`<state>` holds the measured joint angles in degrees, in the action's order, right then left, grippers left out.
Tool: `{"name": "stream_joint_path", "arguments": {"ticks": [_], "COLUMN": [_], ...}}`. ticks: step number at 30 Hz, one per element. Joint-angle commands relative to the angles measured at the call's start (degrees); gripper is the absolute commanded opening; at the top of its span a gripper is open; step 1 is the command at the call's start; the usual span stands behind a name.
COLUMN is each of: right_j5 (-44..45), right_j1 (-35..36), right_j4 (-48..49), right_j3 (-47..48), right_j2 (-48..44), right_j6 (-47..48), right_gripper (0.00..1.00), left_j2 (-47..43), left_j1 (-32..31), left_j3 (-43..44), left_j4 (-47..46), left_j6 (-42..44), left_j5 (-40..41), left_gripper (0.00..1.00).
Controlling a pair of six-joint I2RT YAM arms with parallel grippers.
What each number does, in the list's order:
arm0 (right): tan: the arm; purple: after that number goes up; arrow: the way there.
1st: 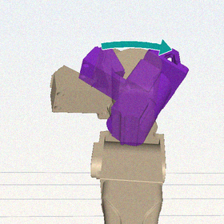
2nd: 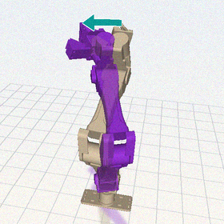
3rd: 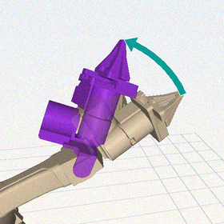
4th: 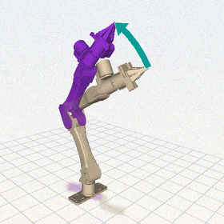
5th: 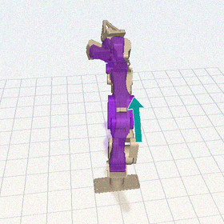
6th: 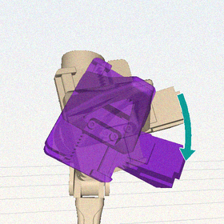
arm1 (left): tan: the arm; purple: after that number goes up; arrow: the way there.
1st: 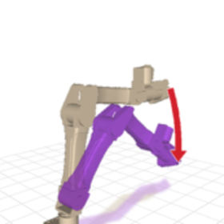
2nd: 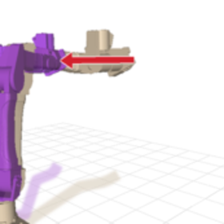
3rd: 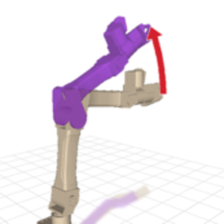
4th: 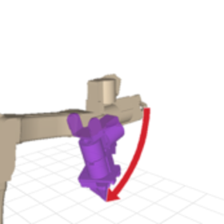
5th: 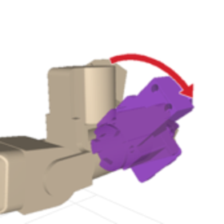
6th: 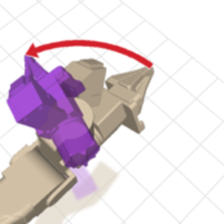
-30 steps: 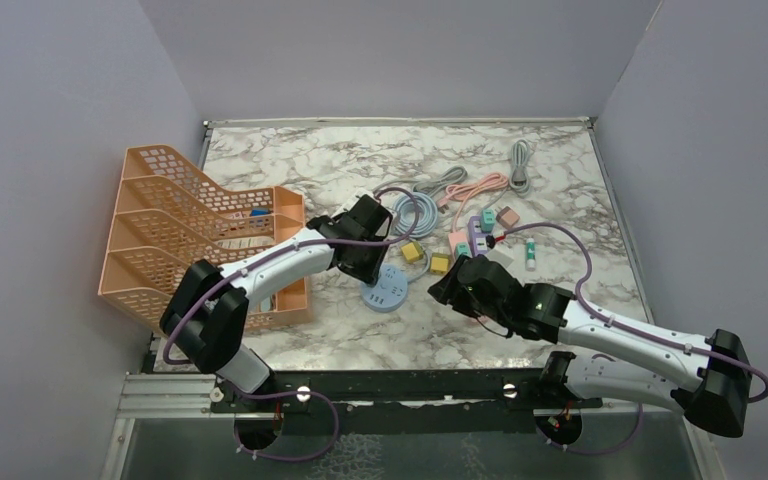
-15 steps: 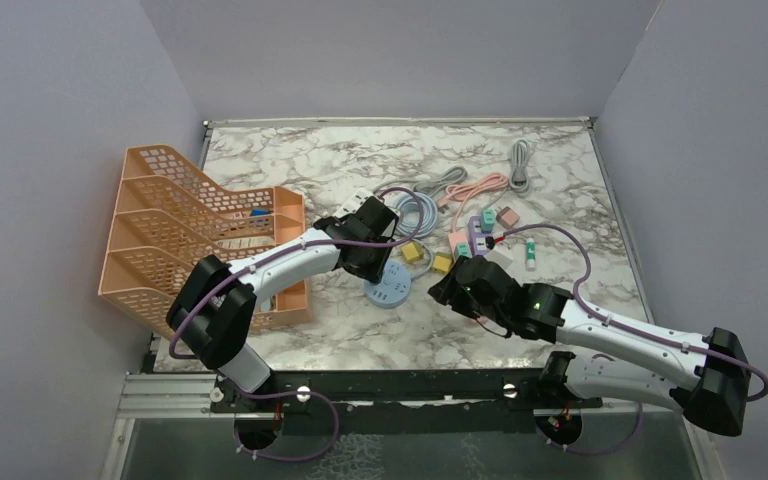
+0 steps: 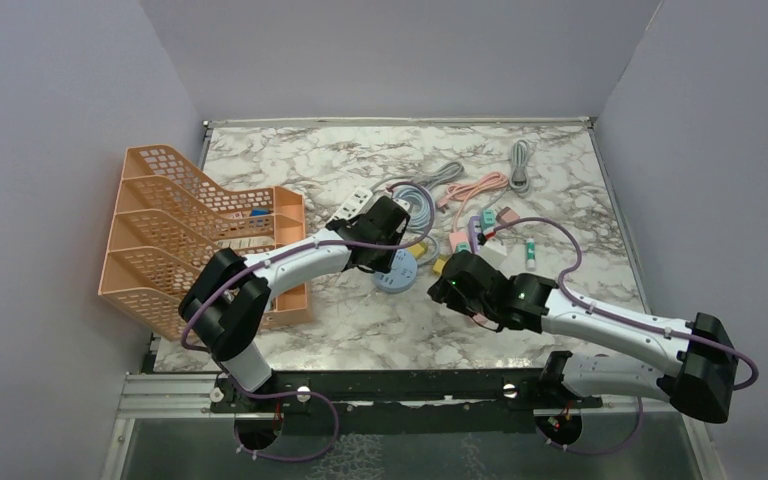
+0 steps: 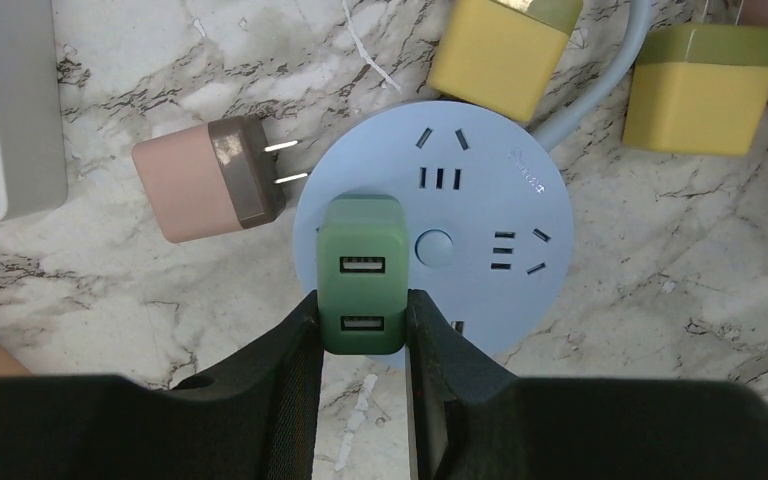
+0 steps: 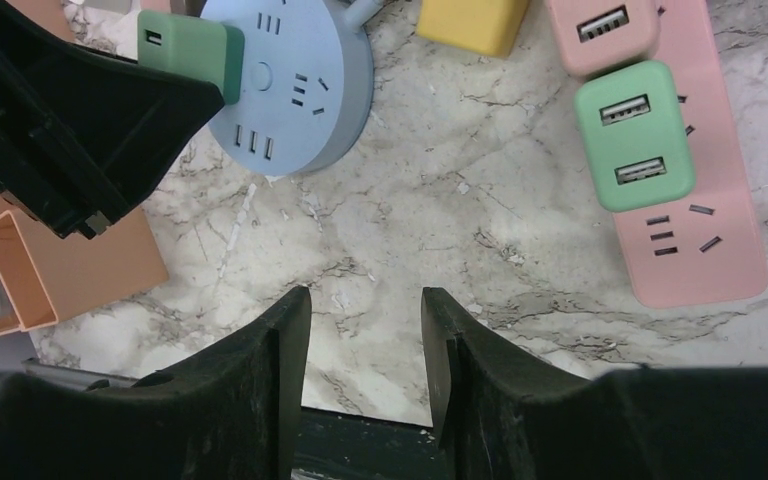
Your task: Insert the plug
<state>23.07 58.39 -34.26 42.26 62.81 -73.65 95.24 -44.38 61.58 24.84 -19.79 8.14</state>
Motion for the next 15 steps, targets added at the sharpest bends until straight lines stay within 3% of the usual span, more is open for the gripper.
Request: {"name": "stream_joint_path", "arguments": {"ticks": [1, 10, 12, 15], "right_j5": [3.3, 3.6, 3.3, 2.6], "right_j1": [-0.1, 0.0, -0.1, -0.1], "right_j4": [-2.1, -1.3, -0.9, -0.2], "right_j3": [2.9, 4.1, 4.1, 4.0], "right_j2": [0.8, 1.3, 1.6, 2.4], "right_j6": [1.4, 3.0, 3.0, 2.9], "right_gripper": [0.44, 0.46, 0.46, 0.46], "left_j2": [3.9, -2.6, -3.1, -3.5], "left_j1": [0.9, 0.9, 0.9, 0.9], "left_j3": [-2.0, -1.2, -1.6, -1.7], "left_j4": [12.4, 19.7, 19.8, 19.6], "left_j6": [0.5, 2.1, 2.2, 2.0], "left_j5": [-0.8, -3.0, -3.5, -3.5], "left_gripper": [0.0, 0.0, 0.07, 0.25]}}
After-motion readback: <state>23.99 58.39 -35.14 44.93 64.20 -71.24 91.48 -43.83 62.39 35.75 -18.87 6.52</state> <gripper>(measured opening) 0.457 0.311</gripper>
